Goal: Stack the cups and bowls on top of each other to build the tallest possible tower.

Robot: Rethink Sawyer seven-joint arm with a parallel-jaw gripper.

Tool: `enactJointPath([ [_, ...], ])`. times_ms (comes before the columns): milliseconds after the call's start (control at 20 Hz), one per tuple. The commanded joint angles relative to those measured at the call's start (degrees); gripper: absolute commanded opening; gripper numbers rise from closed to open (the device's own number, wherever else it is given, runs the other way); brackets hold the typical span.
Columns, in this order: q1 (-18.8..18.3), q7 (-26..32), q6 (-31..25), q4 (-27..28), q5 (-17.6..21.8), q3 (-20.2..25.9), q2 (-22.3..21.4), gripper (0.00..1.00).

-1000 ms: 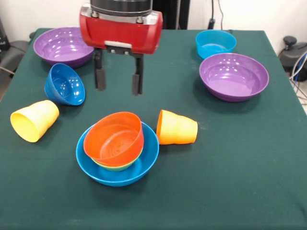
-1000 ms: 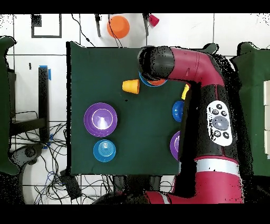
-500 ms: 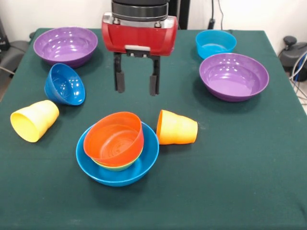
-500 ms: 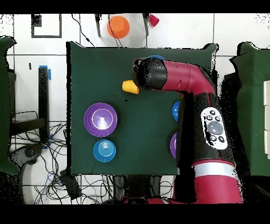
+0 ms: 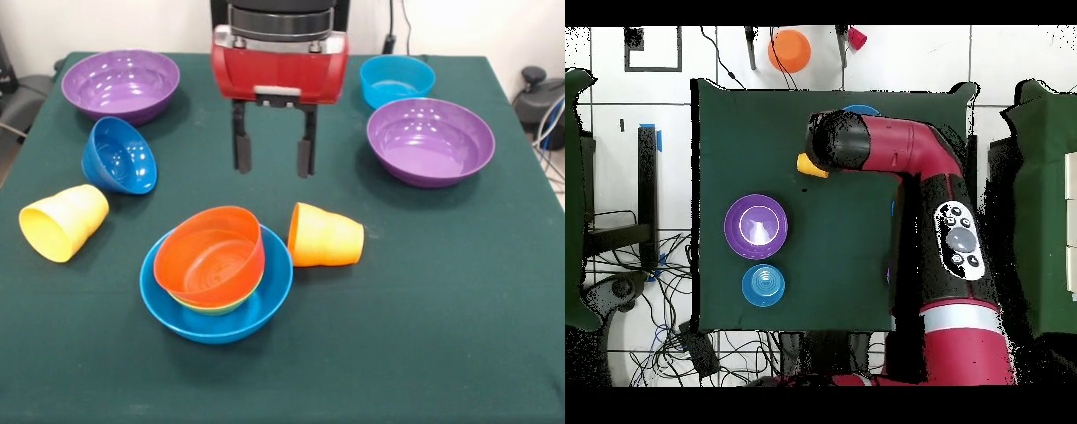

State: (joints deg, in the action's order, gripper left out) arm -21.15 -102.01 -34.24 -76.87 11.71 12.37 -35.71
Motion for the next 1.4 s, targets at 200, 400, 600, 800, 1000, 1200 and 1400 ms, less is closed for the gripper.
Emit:
enactJointPath([
  [200,7.29,-4.28,-11.16,14.02,-4.91,5.86,8.37,1.0],
  [400,10.39,-7.38,-14.91,23.95,-7.39,4.47,15.2,1.0],
  [600,12.84,-9.06,-16.93,31.31,-7.44,1.38,19.42,1.0],
  [800,14.79,-9.59,-17.19,38.19,-7.1,-0.32,24.2,1.0],
  [1000,15.07,-7.38,-19.43,41.04,-6.88,-0.81,26.3,1.0],
  [1200,14.41,-3.7,-17.47,38.6,-6.13,-1.09,25.65,1.0],
  [1400,12.19,1.59,-11.35,27.22,-5.4,-0.59,21.33,1.0],
])
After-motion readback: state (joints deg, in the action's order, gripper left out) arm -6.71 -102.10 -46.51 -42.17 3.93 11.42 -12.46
